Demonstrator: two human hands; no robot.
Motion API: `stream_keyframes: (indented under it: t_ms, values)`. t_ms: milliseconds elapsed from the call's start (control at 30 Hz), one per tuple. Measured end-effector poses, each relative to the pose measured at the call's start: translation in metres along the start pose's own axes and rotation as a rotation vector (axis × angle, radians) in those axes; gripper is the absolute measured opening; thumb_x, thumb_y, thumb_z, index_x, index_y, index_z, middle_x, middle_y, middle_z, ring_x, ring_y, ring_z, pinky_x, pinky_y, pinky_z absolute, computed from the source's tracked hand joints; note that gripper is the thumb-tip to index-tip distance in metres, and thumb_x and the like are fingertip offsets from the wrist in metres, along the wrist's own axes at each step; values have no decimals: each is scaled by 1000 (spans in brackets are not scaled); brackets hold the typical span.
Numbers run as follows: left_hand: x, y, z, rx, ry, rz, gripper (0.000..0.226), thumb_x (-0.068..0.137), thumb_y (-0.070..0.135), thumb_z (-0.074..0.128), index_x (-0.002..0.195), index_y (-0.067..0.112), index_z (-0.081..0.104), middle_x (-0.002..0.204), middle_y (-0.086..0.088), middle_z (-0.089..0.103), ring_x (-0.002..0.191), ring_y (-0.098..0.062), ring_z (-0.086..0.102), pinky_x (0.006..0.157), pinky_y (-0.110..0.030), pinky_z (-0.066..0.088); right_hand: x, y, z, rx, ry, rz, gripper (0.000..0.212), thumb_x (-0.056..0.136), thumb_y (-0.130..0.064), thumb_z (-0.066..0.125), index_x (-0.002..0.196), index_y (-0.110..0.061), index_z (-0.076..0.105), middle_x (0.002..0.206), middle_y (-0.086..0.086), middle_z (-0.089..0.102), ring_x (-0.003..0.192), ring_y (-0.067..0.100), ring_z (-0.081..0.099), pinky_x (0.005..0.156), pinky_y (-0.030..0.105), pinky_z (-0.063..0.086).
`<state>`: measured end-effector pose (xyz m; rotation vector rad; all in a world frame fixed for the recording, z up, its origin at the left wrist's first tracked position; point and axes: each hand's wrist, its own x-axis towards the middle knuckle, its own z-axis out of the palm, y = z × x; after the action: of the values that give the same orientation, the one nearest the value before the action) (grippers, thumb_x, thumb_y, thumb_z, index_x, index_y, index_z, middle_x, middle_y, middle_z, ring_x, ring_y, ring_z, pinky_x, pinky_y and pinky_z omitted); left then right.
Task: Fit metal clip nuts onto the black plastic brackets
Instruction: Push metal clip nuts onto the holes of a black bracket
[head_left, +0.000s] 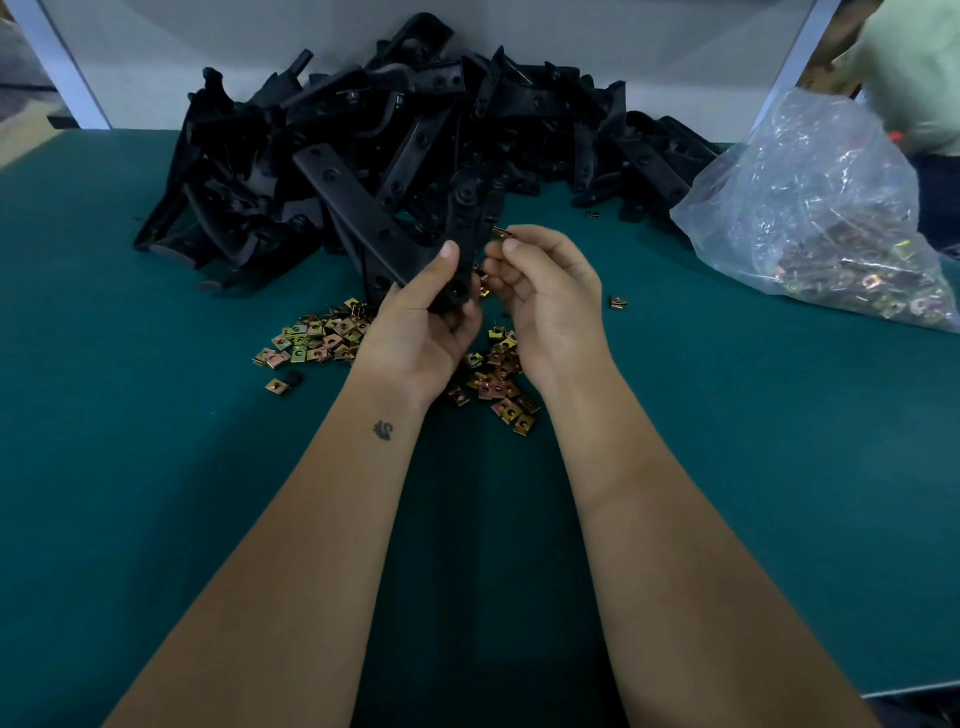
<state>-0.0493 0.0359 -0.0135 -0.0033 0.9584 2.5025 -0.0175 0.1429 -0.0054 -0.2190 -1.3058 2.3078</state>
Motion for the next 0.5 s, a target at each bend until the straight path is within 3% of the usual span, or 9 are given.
stream_keyframes:
  t_ms: [367, 500]
  values:
    - [0, 4, -3, 61, -50, -32, 9, 90, 15, 66, 98, 15, 62, 85, 2, 68, 71, -9, 63, 56, -18, 49, 2, 2, 0, -42, 21, -18, 15, 88, 6, 62, 89, -7, 70, 85, 8, 68, 76, 15, 63, 73, 24, 52]
    - [0, 5, -3, 89, -65, -38, 17, 91, 14, 65, 107, 14, 59, 88, 1, 66, 70, -9, 60, 55, -18, 49, 2, 2, -1, -22, 3, -2, 15, 89, 5, 62, 92, -6, 71, 88, 8, 69, 80, 17, 63, 77, 27, 52]
